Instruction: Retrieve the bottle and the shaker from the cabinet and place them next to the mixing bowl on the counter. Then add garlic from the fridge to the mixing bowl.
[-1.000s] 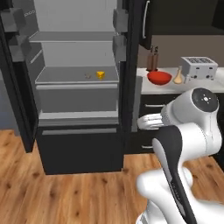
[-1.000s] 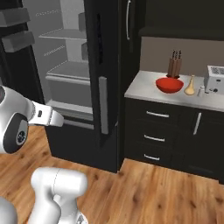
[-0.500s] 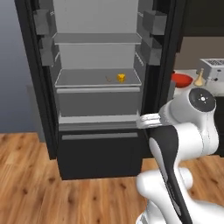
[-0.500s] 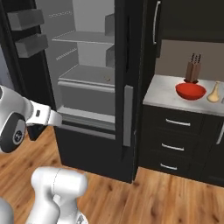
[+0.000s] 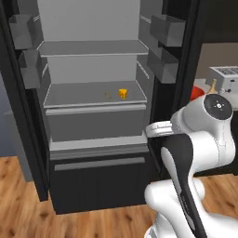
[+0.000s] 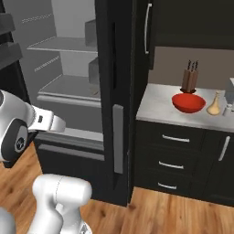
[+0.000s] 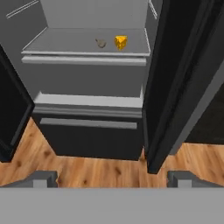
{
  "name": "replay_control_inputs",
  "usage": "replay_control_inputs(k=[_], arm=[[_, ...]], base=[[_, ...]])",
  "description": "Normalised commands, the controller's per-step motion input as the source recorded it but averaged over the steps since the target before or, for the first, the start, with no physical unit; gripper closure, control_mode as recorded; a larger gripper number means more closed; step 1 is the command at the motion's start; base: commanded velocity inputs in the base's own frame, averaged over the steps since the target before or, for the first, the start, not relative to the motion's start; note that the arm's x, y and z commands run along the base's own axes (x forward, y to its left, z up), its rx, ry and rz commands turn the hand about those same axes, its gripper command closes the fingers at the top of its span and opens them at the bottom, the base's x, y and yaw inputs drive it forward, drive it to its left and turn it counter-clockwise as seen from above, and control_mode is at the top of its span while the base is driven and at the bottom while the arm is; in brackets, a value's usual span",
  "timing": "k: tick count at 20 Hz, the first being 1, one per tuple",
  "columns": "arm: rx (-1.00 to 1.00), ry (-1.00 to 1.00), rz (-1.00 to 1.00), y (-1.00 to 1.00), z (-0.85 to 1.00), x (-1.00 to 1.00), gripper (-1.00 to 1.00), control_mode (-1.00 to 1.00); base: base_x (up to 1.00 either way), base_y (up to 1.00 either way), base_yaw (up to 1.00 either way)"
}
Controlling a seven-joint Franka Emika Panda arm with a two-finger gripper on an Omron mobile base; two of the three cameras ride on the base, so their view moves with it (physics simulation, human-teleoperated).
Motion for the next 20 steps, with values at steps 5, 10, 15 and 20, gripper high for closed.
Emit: replay_control_inputs(k=[5,10,15,20], arm=[[0.0,0.0,0.0,0.0,0.0,0.0,-1.0,1.0],[0.0,0.0,0.0,0.0,0.0,0.0,-1.0,1.0],[0.0,0.0,0.0,0.0,0.0,0.0,-1.0,1.0],[0.0,0.0,0.0,0.0,0.0,0.0,-1.0,1.0]], base=[[0.49,0.51,-0.14],[0.08,0.59,0.0],[0.3,0.07,-0.09],[0.47,0.02,-0.27]])
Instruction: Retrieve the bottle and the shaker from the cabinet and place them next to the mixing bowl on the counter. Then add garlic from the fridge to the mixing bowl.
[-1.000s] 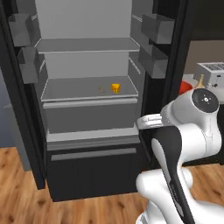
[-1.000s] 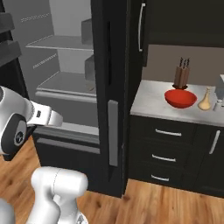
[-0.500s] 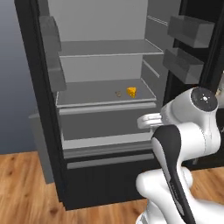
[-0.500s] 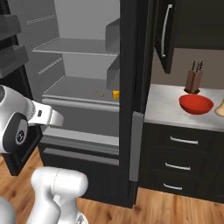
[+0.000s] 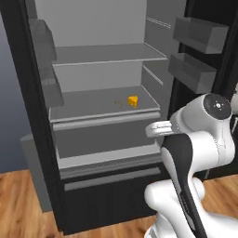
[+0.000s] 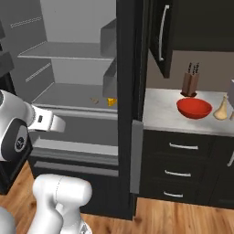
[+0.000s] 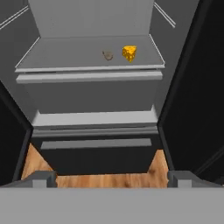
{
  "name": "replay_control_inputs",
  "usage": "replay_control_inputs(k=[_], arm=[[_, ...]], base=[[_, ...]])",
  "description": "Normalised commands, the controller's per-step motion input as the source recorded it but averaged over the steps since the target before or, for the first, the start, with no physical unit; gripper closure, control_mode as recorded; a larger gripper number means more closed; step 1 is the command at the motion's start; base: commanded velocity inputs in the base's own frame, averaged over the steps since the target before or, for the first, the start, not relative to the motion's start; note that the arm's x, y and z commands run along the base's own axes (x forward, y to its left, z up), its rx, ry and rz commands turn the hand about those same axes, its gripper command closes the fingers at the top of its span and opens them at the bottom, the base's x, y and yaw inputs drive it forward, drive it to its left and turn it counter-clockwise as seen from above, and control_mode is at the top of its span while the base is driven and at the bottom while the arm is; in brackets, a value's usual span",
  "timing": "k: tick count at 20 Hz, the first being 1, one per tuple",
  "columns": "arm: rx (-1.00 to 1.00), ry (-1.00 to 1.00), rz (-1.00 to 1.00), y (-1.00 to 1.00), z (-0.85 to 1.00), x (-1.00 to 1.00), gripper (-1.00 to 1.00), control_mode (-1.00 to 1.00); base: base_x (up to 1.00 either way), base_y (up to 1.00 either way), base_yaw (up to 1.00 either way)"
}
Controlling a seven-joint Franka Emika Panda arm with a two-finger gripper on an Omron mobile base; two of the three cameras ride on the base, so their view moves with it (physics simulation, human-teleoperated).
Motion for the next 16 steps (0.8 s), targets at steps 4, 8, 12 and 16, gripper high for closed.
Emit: replay_control_inputs(k=[4,8,12,16], arm=[[0.0,0.0,0.0,0.0,0.0,0.0,-1.0,1.0],[0.0,0.0,0.0,0.0,0.0,0.0,-1.0,1.0],[0.0,0.0,0.0,0.0,0.0,0.0,-1.0,1.0],[0.0,0.0,0.0,0.0,0.0,0.0,-1.0,1.0]], base=[[0.62,0.34,-0.23],[0.58,0.54,-0.13],[0.23,0.51,-0.02],[0.51,0.16,0.0]])
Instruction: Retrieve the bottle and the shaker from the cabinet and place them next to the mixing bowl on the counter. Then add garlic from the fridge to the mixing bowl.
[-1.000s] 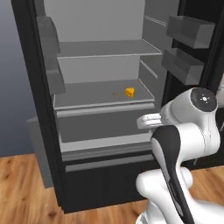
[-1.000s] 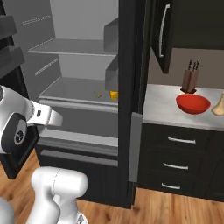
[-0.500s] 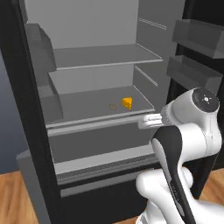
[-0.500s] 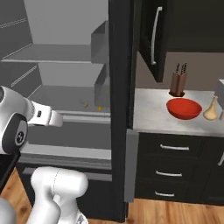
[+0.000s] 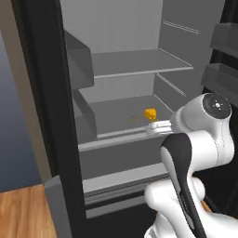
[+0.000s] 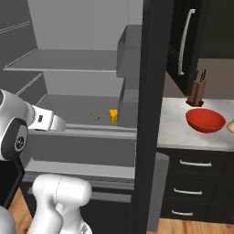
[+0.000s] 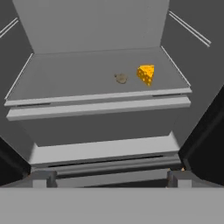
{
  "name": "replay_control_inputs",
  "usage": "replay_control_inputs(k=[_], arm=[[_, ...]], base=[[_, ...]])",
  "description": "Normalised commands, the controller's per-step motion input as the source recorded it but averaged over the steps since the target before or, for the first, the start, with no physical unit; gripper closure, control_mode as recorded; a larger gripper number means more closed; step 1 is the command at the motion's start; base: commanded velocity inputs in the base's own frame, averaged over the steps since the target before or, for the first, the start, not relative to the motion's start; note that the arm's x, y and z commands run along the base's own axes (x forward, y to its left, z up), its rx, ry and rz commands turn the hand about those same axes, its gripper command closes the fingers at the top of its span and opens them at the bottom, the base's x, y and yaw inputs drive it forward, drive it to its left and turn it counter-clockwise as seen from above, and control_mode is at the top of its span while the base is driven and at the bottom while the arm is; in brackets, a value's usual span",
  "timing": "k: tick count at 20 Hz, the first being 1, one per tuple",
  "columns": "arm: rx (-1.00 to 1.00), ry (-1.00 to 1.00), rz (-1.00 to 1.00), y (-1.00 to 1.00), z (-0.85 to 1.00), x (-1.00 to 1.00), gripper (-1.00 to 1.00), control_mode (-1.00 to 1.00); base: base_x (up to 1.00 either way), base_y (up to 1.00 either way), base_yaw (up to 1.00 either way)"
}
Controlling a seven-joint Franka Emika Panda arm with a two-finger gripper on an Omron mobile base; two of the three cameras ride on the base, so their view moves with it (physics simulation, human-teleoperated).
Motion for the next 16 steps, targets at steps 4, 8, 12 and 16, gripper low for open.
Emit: replay_control_inputs(k=[4,8,12,16], arm=[[0.0,0.0,0.0,0.0,0.0,0.0,-1.0,1.0],[0.0,0.0,0.0,0.0,0.0,0.0,-1.0,1.0],[0.0,0.0,0.0,0.0,0.0,0.0,-1.0,1.0],[0.0,0.0,0.0,0.0,0.0,0.0,-1.0,1.0]], base=[[0.68,0.0,0.01],[0.44,0.0,0.0],[0.16,0.0,0.0],[0.0,0.0,0.0]])
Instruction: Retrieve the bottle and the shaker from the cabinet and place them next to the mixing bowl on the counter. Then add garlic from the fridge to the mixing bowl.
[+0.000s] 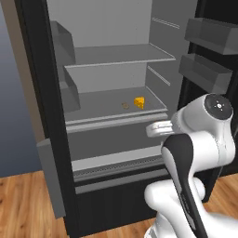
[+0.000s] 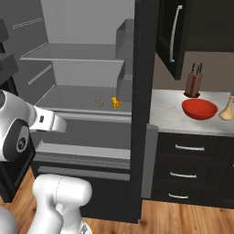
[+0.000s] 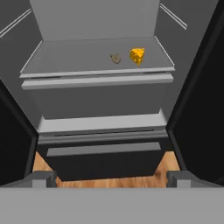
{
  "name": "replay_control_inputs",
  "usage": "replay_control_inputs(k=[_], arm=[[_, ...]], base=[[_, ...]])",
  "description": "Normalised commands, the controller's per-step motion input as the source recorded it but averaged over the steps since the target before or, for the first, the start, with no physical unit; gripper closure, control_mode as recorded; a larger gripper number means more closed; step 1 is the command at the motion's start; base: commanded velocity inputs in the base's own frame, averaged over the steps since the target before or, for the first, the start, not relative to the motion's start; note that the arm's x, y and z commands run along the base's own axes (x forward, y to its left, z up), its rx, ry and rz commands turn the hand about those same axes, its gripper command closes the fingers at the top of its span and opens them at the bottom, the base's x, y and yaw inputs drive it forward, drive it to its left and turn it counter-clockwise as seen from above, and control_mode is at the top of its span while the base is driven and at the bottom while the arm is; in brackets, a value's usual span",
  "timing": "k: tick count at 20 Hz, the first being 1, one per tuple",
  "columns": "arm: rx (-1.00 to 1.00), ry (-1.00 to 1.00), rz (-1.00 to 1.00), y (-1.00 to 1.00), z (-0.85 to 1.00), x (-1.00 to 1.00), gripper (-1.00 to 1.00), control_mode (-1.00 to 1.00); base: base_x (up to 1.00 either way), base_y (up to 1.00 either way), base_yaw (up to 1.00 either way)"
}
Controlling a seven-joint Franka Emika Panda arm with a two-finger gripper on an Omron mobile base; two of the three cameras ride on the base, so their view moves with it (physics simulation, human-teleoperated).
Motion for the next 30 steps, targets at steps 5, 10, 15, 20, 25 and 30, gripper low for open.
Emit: replay_control_inputs(k=[5,10,15,20,25,30], arm=[[0.0,0.0,0.0,0.0,0.0,0.0,-1.0,1.0],[0.0,0.0,0.0,0.0,0.0,0.0,-1.0,1.0],[0.0,0.04,0.0,0.0,0.01,0.04,-1.0,-1.0],[-0.01,0.02,0.0,0.0,0.13,0.05,-1.0,-1.0],[0.0,-0.03,0.0,0.0,0.66,-0.09,-1.0,-1.0],[0.0,-0.02,-0.03,0.0,0.58,0.35,-1.0,-1.0]], base=[[0.0,0.0,0.0],[0.0,0.0,0.0],[0.0,0.0,0.0],[0.0,0.0,0.0],[0.0,0.0,0.0],[0.0,0.0,0.0]])
